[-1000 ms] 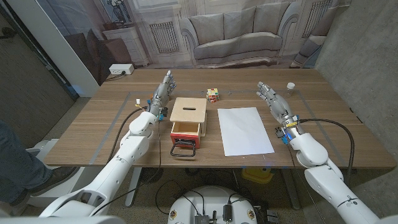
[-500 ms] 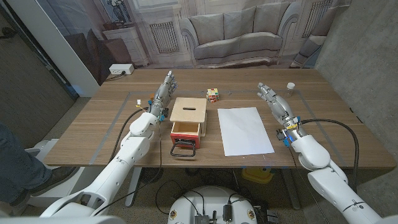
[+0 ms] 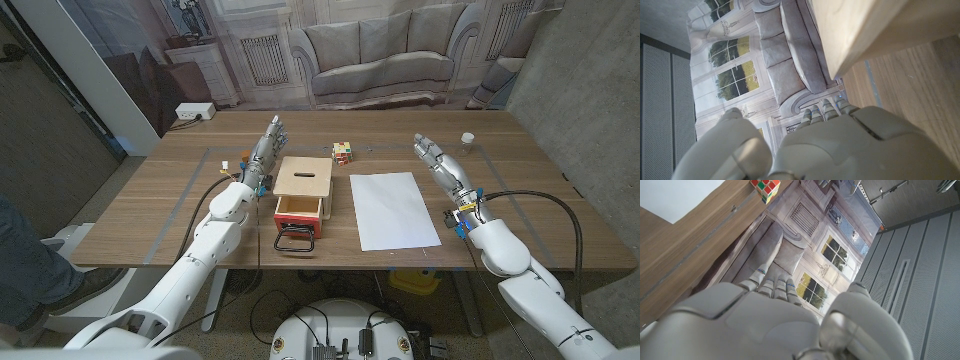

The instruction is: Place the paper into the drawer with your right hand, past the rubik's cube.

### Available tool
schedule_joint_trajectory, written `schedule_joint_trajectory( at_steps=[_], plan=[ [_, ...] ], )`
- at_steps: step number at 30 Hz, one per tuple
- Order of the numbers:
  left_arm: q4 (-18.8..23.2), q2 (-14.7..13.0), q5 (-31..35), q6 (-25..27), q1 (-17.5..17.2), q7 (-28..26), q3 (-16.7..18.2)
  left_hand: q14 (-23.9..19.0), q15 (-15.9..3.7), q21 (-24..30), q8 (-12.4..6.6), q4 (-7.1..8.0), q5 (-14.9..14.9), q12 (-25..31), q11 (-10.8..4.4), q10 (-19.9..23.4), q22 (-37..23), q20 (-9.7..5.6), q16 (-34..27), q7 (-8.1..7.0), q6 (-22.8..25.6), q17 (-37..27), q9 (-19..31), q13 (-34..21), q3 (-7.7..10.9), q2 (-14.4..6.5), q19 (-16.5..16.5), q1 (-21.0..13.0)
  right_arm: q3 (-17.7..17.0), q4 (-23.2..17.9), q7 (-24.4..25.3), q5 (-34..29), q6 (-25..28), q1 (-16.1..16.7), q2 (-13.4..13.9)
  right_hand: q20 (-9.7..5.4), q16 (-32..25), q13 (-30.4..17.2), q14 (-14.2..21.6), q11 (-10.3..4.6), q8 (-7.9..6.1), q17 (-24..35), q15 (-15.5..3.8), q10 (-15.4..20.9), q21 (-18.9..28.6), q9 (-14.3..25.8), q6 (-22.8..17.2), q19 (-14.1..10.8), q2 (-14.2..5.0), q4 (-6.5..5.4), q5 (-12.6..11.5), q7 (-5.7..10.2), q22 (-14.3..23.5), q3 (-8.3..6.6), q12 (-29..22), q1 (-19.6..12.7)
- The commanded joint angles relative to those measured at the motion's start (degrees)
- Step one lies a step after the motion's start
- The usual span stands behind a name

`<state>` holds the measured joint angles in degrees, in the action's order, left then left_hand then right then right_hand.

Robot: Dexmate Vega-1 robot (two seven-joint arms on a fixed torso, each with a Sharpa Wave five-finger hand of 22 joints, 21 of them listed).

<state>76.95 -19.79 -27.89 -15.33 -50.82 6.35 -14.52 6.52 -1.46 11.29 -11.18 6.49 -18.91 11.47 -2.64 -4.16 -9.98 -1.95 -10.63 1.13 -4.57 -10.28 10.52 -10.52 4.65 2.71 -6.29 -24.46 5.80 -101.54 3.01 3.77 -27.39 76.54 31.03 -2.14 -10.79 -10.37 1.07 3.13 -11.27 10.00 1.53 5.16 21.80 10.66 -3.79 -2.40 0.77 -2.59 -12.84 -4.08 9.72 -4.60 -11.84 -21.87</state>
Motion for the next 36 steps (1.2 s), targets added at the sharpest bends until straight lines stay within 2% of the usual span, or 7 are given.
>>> schedule_joint_trajectory(
  at_steps=[1, 20, 31, 36],
  plan=[
    [0.56, -0.51, -0.09, -0.20, -0.44, -0.54, -0.14, 0.33, 0.34, -0.10, -0.22, 0.19, -0.31, 0.15, 0.18, -0.27, -0.28, -3.16, -0.02, 0.01, 0.36, -0.12, 0.24, -0.29, -0.44, -0.27, -0.62, -0.29, 0.76, -1.93, 4.08, -5.14, 1.09, 0.65, 1.62, -2.81, 0.08, -0.16, 0.20, -0.17, 0.01, 0.26, -0.41, 0.08, -0.47, 0.19, -0.19, -0.33, -0.09, 0.21, -0.03, 0.39, 0.30, -0.17, -0.09, -0.25],
    [1.04, -1.85, -0.78, 0.48, -1.01, -0.29, 0.02, 0.09, 0.31, -0.04, -0.24, 0.12, -0.31, 0.24, 0.15, -0.04, -0.29, -3.07, -0.11, 0.12, 0.51, -0.12, 0.24, -0.29, -0.59, -0.44, -0.59, -0.48, 1.73, -5.46, 8.61, -10.25, 4.01, 2.46, 3.66, -2.75, 0.11, -0.16, 0.16, -0.24, 0.05, 0.25, -0.52, 0.10, -0.94, 0.20, -0.11, -0.43, -0.21, 0.40, -0.12, 0.55, 0.31, -0.14, -0.09, -0.45],
    [-1.05, -1.32, -0.84, -1.13, 0.17, 1.53, 0.07, -0.12, 0.36, 0.00, -0.33, 0.08, -0.30, 0.30, 0.23, 0.16, -0.28, -3.03, -0.16, 0.21, 0.80, -0.12, 0.24, -0.29, -0.72, -0.56, -0.54, -0.60, 2.42, -6.98, 10.22, -12.65, 7.27, 2.15, 4.36, -2.64, 0.13, -0.16, 0.15, -0.32, 0.08, 0.25, -0.57, 0.01, -1.14, 0.20, -0.06, -0.49, -0.19, 0.51, -0.16, 0.56, 0.31, -0.10, -0.05, -0.54],
    [-1.05, -0.88, -0.50, -2.68, -0.23, 1.75, -0.22, -0.18, 0.43, 0.02, -0.32, 0.07, -0.30, 0.31, 0.24, 0.23, -0.28, -3.01, -0.17, 0.26, 0.81, -0.12, 0.24, -0.29, -0.76, -0.60, -0.49, -0.64, 2.95, -6.62, 8.85, -11.54, 7.88, 1.15, 5.16, -2.64, 0.14, -0.16, 0.11, -0.27, 0.13, 0.26, -0.62, 0.01, -1.30, 0.20, 0.08, -0.51, -0.15, 0.55, -0.18, 0.66, 0.32, -0.04, -0.05, -0.53]
  ],
)
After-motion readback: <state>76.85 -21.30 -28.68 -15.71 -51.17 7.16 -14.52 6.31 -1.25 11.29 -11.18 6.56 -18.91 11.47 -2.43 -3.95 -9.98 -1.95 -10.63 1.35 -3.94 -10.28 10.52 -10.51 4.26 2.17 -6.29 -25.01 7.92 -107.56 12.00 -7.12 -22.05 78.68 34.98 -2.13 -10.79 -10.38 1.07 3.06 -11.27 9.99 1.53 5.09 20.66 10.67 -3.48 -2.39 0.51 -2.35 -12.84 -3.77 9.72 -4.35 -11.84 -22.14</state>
